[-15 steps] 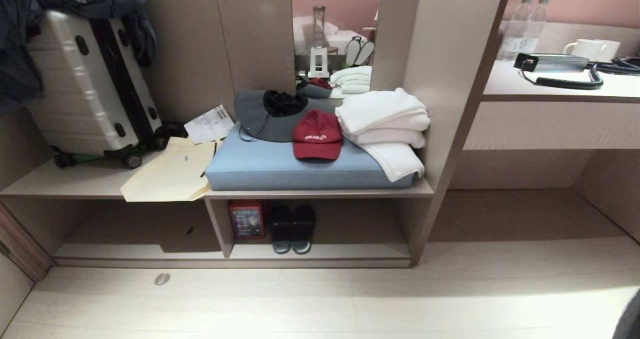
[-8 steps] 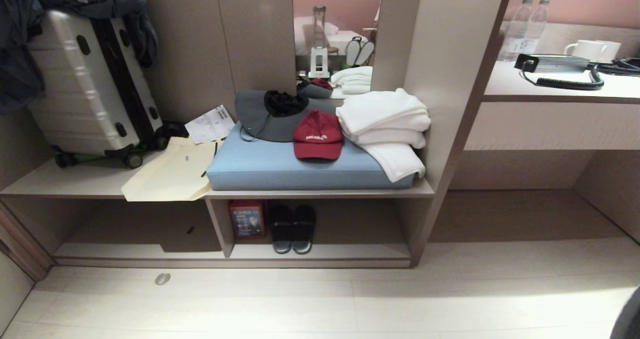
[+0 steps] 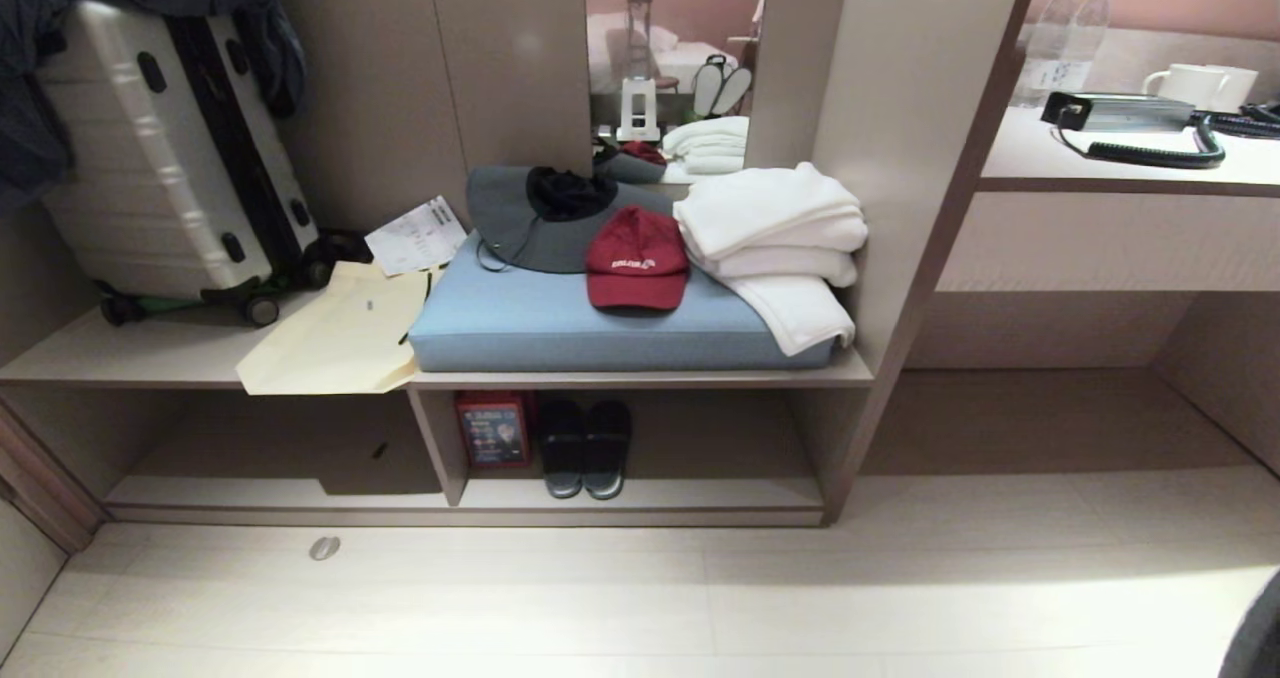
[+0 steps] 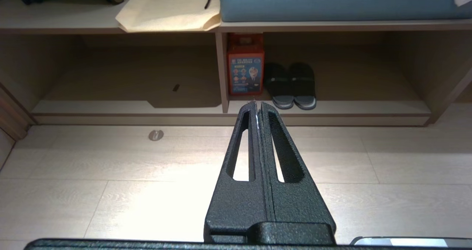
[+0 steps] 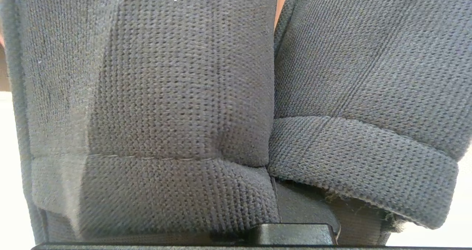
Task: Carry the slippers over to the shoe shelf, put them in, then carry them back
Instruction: Place the slippers into the shoe cabinet
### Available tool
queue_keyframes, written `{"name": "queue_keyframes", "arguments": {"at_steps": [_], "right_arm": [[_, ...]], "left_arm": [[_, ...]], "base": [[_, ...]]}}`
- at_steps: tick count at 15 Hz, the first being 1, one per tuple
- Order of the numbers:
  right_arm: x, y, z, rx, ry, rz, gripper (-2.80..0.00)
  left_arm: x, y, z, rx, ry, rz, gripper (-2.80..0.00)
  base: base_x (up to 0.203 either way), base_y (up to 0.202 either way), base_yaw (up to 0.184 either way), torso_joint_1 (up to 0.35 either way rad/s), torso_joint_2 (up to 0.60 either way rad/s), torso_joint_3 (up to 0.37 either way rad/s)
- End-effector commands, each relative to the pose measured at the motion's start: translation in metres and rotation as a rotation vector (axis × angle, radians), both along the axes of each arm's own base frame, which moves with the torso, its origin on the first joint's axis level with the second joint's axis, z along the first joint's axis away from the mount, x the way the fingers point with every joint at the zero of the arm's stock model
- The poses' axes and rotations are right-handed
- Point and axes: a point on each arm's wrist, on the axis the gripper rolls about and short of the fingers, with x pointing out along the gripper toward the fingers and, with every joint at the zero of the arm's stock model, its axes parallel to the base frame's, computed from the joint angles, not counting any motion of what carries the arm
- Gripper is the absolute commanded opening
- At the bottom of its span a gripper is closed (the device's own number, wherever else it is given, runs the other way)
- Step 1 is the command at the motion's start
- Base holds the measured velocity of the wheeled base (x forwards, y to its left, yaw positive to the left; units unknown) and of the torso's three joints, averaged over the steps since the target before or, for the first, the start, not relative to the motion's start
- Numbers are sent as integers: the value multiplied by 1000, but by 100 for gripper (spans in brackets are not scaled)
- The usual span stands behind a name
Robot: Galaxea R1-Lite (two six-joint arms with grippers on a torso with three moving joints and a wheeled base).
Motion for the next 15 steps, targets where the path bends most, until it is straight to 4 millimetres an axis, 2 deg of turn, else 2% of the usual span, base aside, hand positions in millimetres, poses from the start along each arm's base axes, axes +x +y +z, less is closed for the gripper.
{"name": "queue_keyframes", "arguments": {"at_steps": [1,15], "right_arm": [[0,0,0,0,1,0,-280],[0,0,0,-1,1,0,-280]], "left_arm": [[0,0,0,-1,1,1,-280],[0,0,0,-7,1,2,-280]], "base": [[0,0,0,5,5,-178],[0,0,0,2,2,-196]]}}
